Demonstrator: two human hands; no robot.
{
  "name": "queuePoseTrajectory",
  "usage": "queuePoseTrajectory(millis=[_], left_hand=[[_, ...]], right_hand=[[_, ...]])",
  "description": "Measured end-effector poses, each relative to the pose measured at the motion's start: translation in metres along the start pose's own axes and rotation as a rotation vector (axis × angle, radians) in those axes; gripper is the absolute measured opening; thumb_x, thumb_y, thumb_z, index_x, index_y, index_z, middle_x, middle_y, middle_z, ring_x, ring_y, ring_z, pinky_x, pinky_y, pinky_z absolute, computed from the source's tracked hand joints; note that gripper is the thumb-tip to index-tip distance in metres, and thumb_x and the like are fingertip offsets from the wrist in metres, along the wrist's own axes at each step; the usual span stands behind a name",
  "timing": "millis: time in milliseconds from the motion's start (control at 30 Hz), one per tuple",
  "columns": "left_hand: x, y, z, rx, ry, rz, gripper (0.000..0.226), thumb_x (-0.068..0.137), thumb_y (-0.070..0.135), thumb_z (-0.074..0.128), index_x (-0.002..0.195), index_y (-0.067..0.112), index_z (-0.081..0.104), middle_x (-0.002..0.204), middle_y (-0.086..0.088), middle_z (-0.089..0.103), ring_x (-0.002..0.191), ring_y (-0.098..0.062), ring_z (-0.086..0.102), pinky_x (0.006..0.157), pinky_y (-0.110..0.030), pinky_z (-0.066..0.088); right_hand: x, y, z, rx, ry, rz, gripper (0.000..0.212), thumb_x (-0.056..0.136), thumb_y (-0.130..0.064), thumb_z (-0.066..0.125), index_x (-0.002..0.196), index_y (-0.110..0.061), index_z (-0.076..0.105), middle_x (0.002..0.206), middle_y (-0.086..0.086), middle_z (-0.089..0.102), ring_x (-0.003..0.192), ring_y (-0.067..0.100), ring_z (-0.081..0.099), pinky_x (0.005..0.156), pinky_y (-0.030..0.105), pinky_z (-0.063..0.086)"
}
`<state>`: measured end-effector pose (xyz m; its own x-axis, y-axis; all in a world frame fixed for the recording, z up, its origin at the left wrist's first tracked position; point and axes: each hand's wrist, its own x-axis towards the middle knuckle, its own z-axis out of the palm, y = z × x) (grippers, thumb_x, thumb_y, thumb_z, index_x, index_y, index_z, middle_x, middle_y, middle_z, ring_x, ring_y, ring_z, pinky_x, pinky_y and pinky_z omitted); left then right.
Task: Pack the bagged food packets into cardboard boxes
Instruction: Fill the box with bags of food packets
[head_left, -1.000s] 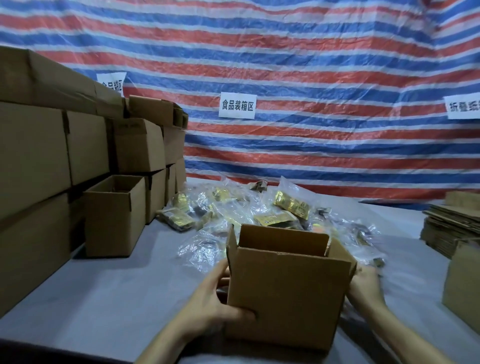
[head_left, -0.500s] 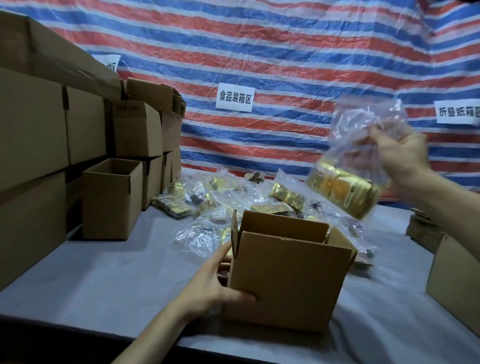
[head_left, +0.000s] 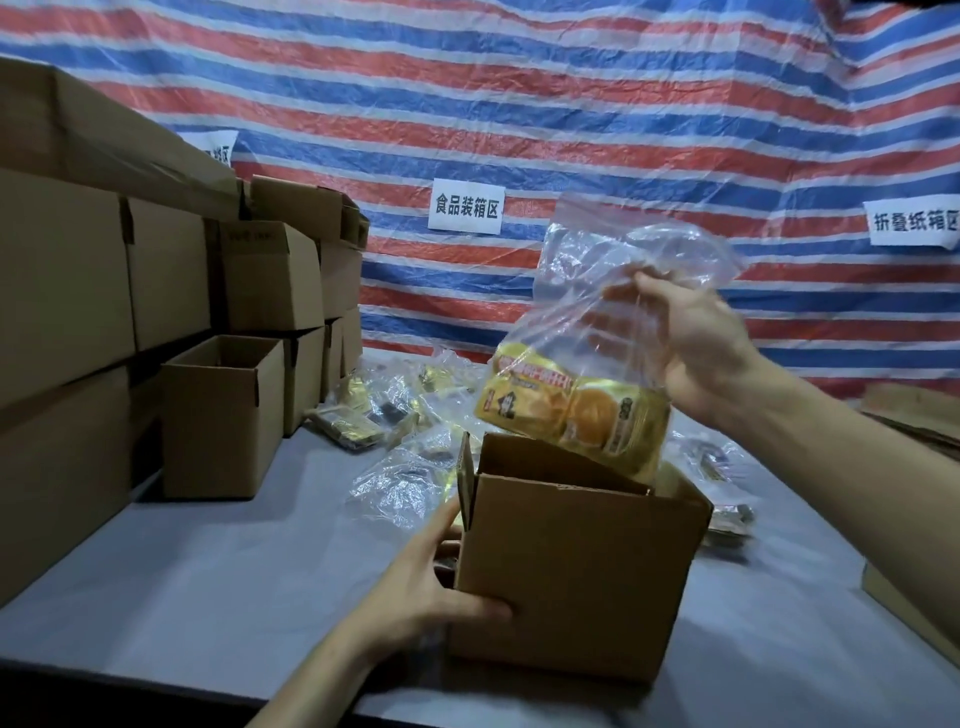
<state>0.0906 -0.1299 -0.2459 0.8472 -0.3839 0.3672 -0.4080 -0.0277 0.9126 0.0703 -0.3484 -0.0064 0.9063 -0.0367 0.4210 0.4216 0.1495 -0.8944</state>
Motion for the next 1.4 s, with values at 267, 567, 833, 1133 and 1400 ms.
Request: queuePoseTrajectory(millis=[267, 567, 833, 1133, 1400], left_hand=[[0.0, 0.0, 0.0, -0.028, 0.003, -0.023, 0.095, 0.05, 0.029, 0.096, 0.135, 0.044, 0.056, 0.123, -0.003, 0.069, 0.11, -0.016, 0.068, 0.087, -0.026, 0.053], [0.0, 0.001, 0.0, -0.014, 0.014, -0.023, 0.089, 0.052, 0.031, 0.096, 0.131, 0.047, 0.058, 0.124, -0.004, 0.07, 0.111, -0.015, 0.069, 0.088, -0.026, 0.055], [-0.002, 0.003, 0.0, -0.013, -0.003, -0.016, 0.078, 0.052, 0.02, 0.093, 0.119, 0.048, 0.063, 0.115, 0.002, 0.074, 0.107, -0.013, 0.07, 0.083, -0.023, 0.055], [-0.002, 0.003, 0.0, 0.019, 0.024, -0.025, 0.08, 0.049, 0.029, 0.094, 0.12, 0.047, 0.062, 0.116, 0.002, 0.073, 0.109, -0.019, 0.069, 0.086, -0.028, 0.056], [-0.002, 0.002, 0.0, 0.004, 0.024, -0.026, 0.082, 0.049, 0.026, 0.095, 0.123, 0.043, 0.062, 0.117, -0.003, 0.072, 0.109, -0.023, 0.069, 0.084, -0.03, 0.056]], right_hand=[[-0.015, 0.033, -0.024, -0.261, -0.283, 0.104, 0.023, 0.096, -0.03, 0.053, 0.097, -0.009, 0.062, 0.094, 0.008, 0.072, 0.095, 0.031, 0.074, 0.083, 0.042, 0.056], [-0.037, 0.04, -0.05, -0.656, -0.384, 0.169, 0.039, 0.082, -0.046, 0.061, 0.098, -0.014, 0.078, 0.1, 0.008, 0.078, 0.093, 0.027, 0.076, 0.084, 0.041, 0.061], [-0.038, 0.031, -0.068, -0.515, -0.361, 0.407, 0.031, 0.088, -0.038, 0.063, 0.099, -0.014, 0.078, 0.107, 0.016, 0.075, 0.095, 0.036, 0.074, 0.062, 0.034, 0.061], [-0.046, 0.038, -0.066, -0.715, -0.451, 0.242, 0.019, 0.095, -0.028, 0.059, 0.095, -0.029, 0.078, 0.103, 0.003, 0.078, 0.091, 0.023, 0.075, 0.077, 0.033, 0.059], [-0.055, 0.033, -0.064, -0.657, -0.565, 0.261, 0.037, 0.087, -0.056, 0.063, 0.098, -0.025, 0.08, 0.108, -0.001, 0.077, 0.102, 0.015, 0.072, 0.087, 0.033, 0.055]])
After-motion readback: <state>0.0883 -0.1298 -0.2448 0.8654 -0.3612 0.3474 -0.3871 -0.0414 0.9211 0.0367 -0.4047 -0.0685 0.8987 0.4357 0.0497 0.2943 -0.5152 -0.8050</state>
